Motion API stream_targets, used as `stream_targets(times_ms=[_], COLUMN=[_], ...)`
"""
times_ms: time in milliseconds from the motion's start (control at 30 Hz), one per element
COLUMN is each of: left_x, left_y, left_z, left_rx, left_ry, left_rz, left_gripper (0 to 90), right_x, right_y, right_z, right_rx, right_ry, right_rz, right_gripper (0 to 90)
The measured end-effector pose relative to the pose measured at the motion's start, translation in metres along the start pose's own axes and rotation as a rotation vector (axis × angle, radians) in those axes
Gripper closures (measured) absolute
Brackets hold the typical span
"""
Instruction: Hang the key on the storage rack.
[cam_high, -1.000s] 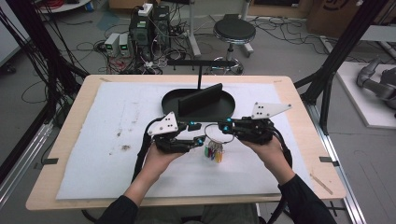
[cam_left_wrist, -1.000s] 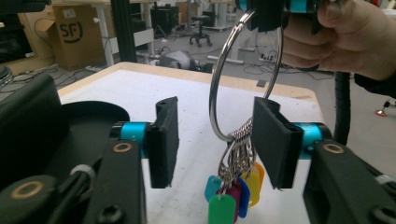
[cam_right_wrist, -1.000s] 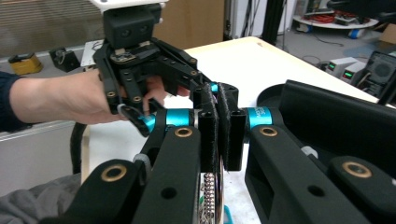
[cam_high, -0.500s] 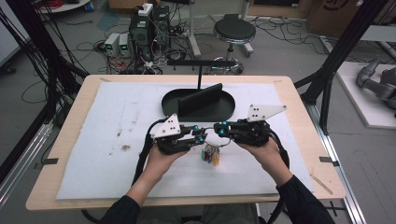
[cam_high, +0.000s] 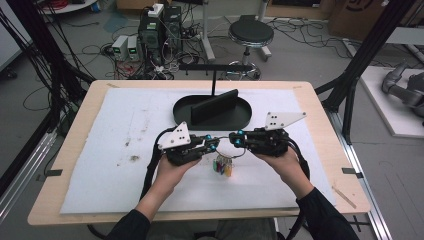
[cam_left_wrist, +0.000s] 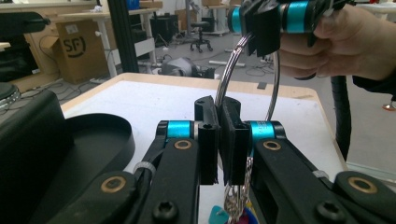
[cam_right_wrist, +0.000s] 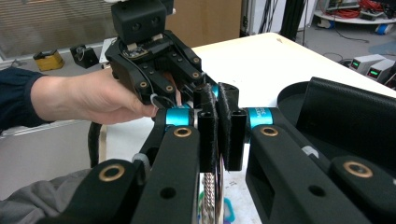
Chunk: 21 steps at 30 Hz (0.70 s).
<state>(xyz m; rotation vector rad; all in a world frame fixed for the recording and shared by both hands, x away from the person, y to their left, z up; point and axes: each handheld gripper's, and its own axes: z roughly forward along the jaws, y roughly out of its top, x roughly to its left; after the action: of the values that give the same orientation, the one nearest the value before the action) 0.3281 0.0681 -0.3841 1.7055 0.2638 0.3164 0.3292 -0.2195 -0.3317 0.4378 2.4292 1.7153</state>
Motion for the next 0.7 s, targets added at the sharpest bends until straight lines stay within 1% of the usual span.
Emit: stream_targets(times_ms=[67, 133, 167, 200, 233, 267, 300, 333, 367, 400, 467, 500, 567, 600, 633, 667, 700], left_x=[0.000, 0.000, 0.000, 0.000, 0.001, 0.001, 0.001, 0.002, 0.002, 0.003, 0.005, 0.006, 0.007, 0.009, 0.010, 0.011, 0.014], left_y=[0.001, 0.001, 0.001, 0.002, 0.002, 0.002, 0.003, 0.004, 0.005, 0.006, 0.010, 0.011, 0.013, 0.014, 0.015, 0.017, 0.020], left_z=[-0.001, -0.002, -0.002, -0.003, -0.005, -0.005, -0.006, -0.008, -0.009, -0.010, -0.016, -0.019, -0.021, -0.024, -0.027, -0.030, -0.036], left_rx=[-0.006, -0.006, -0.008, -0.008, -0.015, -0.015, -0.013, -0.020, -0.021, -0.028, -0.036, -0.040, -0.043, -0.046, -0.049, -0.052, -0.062], left_ry=[0.004, 0.008, 0.010, 0.013, 0.020, 0.020, 0.022, 0.030, 0.034, 0.038, 0.054, 0.061, 0.068, 0.075, 0.085, 0.094, 0.112], left_rz=[0.000, 0.004, 0.000, 0.003, 0.001, 0.001, 0.005, 0.004, 0.006, 0.003, 0.010, 0.010, 0.012, 0.014, 0.015, 0.016, 0.013], left_gripper=[86.1, 86.3, 86.3, 86.4, 86.4, 86.4, 86.5, 86.5, 86.5, 86.5, 86.5, 86.5, 86.5, 86.5, 86.5, 86.5, 86.5], right_x=[-0.001, -0.003, -0.004, -0.005, -0.006, -0.006, -0.010, -0.010, -0.012, -0.017, -0.023, -0.026, -0.032, -0.032, -0.037, -0.040, -0.043], right_y=[0.000, -0.001, -0.001, -0.002, -0.002, -0.002, -0.003, -0.003, -0.004, -0.006, -0.008, -0.010, -0.013, -0.013, -0.016, -0.018, -0.020], right_z=[-0.001, -0.003, -0.004, -0.006, -0.007, -0.007, -0.011, -0.011, -0.014, -0.019, -0.025, -0.027, -0.032, -0.032, -0.037, -0.040, -0.042], right_rx=[-0.002, -0.006, -0.009, -0.012, -0.016, -0.016, -0.017, -0.017, -0.020, -0.028, -0.032, -0.034, -0.033, -0.033, -0.030, -0.029, -0.027], right_ry=[-0.006, -0.026, -0.029, -0.035, -0.056, -0.056, -0.073, -0.073, -0.094, -0.125, -0.161, -0.187, -0.214, -0.214, -0.241, -0.252, -0.267], right_rz=[0.000, 0.007, 0.012, 0.010, 0.016, 0.016, 0.025, 0.025, 0.027, 0.049, 0.059, 0.070, 0.091, 0.091, 0.104, 0.108, 0.115], right_gripper=[84.6, 80.5, 78.9, 74.5, 69.5, 69.5, 67.3, 67.3, 63.1, 56.7, 51.0, 47.9, 46.2, 46.2, 44.0, 43.2, 42.4])
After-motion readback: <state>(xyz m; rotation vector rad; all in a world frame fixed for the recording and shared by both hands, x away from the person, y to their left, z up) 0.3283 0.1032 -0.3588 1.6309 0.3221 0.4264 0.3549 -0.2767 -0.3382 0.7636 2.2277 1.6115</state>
